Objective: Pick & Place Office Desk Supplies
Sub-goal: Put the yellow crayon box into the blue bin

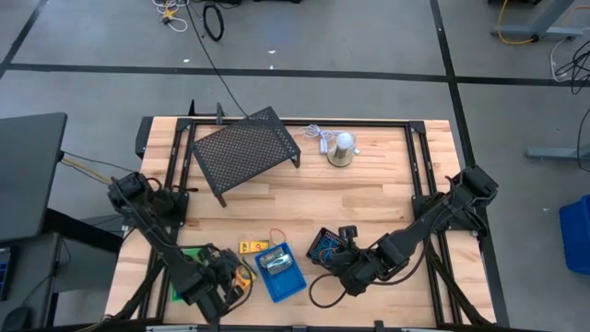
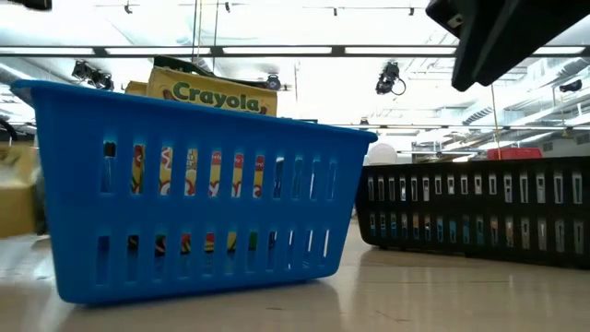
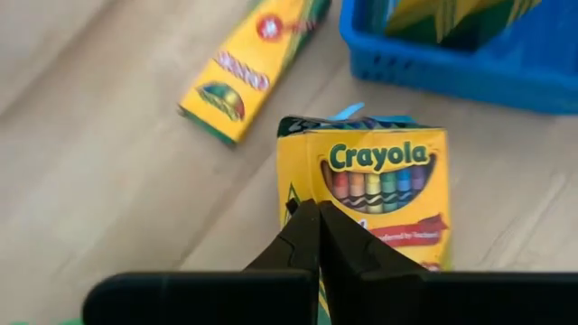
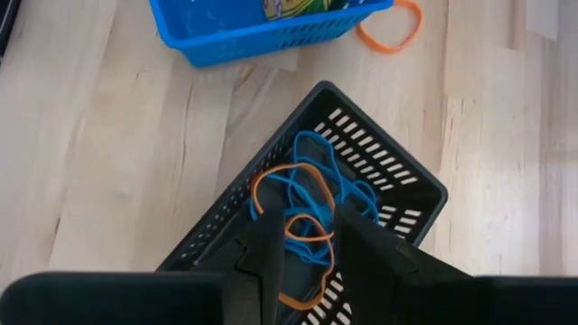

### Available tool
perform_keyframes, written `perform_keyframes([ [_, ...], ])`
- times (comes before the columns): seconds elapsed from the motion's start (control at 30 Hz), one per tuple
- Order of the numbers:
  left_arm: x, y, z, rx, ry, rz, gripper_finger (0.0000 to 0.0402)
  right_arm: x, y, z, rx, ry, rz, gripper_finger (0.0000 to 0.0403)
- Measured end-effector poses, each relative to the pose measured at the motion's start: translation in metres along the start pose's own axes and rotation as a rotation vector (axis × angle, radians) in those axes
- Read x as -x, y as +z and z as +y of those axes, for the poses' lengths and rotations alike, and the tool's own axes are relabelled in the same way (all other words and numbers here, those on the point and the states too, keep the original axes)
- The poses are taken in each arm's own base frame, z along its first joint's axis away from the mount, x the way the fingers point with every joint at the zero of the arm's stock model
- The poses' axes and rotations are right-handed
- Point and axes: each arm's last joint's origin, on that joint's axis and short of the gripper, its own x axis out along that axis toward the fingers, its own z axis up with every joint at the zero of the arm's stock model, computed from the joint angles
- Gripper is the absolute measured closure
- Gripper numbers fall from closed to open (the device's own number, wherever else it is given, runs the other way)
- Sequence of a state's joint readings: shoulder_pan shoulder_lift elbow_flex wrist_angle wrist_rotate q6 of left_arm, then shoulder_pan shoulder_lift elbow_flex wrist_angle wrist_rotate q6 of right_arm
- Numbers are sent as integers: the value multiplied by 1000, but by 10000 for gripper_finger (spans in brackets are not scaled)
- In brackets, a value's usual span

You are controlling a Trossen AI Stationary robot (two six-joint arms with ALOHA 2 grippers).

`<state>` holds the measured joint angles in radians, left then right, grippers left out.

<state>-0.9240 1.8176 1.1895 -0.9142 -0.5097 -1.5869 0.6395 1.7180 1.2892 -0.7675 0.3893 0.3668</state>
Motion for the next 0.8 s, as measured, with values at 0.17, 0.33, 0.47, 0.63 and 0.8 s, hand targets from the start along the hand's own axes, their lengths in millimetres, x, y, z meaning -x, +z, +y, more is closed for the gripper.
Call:
perform_keyframes([
  [0.17, 11, 1, 0, 13, 18, -75, 401, -1, 4, 0, 7, 8, -30, 295],
  [0.33, 14, -1, 3, 26, 39, -111, 401, 0, 13, 3, 9, 34, -121, 295],
  [0.47, 15, -2, 5, 27, 45, -138, 401, 1, 22, 2, -1, 39, -203, 290],
  [0.63, 17, -3, 6, 23, 46, -166, 401, -9, 30, -3, 1, 125, -305, 235],
  [0.8, 19, -5, 8, 16, 52, -206, 401, -32, 31, -20, -33, 205, -434, 165],
])
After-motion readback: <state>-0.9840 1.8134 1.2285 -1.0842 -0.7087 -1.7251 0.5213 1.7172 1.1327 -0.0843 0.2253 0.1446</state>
